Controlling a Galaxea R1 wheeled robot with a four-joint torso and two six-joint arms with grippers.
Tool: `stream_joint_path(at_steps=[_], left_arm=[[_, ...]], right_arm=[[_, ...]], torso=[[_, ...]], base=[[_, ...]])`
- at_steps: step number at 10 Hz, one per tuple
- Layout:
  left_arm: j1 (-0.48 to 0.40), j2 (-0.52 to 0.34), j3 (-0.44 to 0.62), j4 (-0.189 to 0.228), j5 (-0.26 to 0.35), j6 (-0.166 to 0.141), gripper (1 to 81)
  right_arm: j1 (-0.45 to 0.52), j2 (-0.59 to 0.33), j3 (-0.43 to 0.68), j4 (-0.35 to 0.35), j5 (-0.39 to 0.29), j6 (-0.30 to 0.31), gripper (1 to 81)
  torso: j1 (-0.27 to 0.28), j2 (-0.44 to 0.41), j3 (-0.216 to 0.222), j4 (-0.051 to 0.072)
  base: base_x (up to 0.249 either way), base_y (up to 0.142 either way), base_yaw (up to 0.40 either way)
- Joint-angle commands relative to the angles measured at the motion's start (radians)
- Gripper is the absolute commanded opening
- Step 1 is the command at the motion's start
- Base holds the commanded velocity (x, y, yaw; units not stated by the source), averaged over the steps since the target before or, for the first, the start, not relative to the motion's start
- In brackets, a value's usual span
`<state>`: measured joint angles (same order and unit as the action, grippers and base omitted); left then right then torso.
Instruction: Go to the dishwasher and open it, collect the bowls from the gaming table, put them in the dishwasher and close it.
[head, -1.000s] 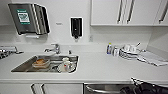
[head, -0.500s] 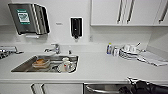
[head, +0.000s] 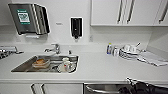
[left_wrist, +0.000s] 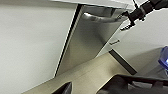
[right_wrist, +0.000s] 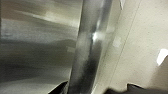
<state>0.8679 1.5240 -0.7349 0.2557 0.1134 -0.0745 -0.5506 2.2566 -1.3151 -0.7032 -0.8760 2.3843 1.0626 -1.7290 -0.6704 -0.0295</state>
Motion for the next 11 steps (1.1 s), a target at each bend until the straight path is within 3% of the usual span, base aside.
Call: stream_joint_path(at_steps=[1, 3, 11], left_arm=[[-0.079, -0.039, 0.02, 0.01, 0.014, 0.009, 81.1], [-0.079, -0.037, 0.02, 0.011, 0.014, 0.009, 81.1], [-0.079, -0.025, 0.023, 0.01, 0.012, 0.007, 81.1]], right_arm=[[0.067, -0.021, 0.014, 0.056, -0.179, -0.004, 81.1], [0.048, -0.029, 0.019, 0.051, -0.281, -0.005, 81.1], [-0.015, -0.056, 0.034, 0.047, -0.275, -0.007, 81.1]], torso=[[0.0, 0.0, 0.0, 0.0], [0.0, 0.0, 0.0, 0.0], [0.0, 0.0, 0.0, 0.0]], base=[[0.0, 0.0, 0.0], [0.0, 0.0, 0.0], [0.0, 0.0, 0.0]])
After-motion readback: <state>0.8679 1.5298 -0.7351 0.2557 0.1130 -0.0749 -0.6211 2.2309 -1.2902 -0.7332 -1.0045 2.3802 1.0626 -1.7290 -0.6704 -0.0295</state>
